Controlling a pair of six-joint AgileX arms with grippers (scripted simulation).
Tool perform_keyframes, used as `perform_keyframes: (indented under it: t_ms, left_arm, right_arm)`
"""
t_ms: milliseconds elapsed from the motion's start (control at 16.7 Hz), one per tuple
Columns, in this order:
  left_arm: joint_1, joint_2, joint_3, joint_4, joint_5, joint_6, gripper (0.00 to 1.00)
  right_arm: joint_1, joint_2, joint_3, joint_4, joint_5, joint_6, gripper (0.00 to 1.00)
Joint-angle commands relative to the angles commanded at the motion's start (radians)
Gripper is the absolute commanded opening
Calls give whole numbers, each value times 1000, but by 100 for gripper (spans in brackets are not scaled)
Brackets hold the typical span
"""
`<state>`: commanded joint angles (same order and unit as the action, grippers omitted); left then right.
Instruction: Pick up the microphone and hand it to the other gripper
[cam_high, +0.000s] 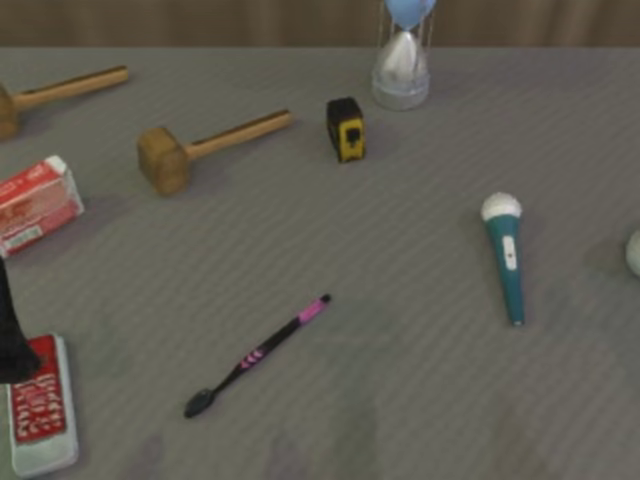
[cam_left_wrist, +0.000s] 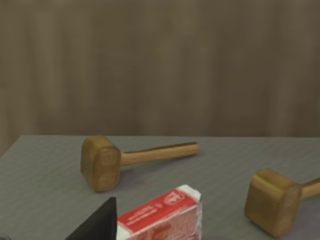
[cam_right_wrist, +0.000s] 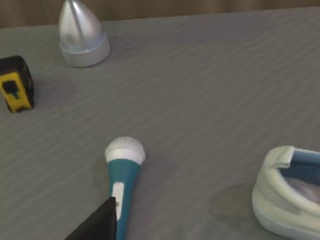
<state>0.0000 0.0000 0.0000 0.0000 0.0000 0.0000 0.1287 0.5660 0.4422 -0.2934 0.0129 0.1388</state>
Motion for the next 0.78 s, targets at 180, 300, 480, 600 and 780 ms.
perform_keyframes:
  t_ms: [180, 300, 480, 600, 780]
  left_arm:
    - [0, 0, 0, 0, 0, 0, 100]
    - [0, 0, 0, 0, 0, 0, 100]
    - [0, 0, 0, 0, 0, 0, 100]
    - [0, 0, 0, 0, 0, 0, 100]
    - [0, 0, 0, 0, 0, 0, 100]
  right_arm:
    - [61, 330, 203, -151, 8, 65, 100]
    - [102, 555, 337, -254, 13, 108, 100]
    - [160, 858, 527, -395, 20, 169, 100]
    - [194, 1021, 644, -475, 23, 206, 100]
    - [236, 1204, 793, -566, 26, 252, 100]
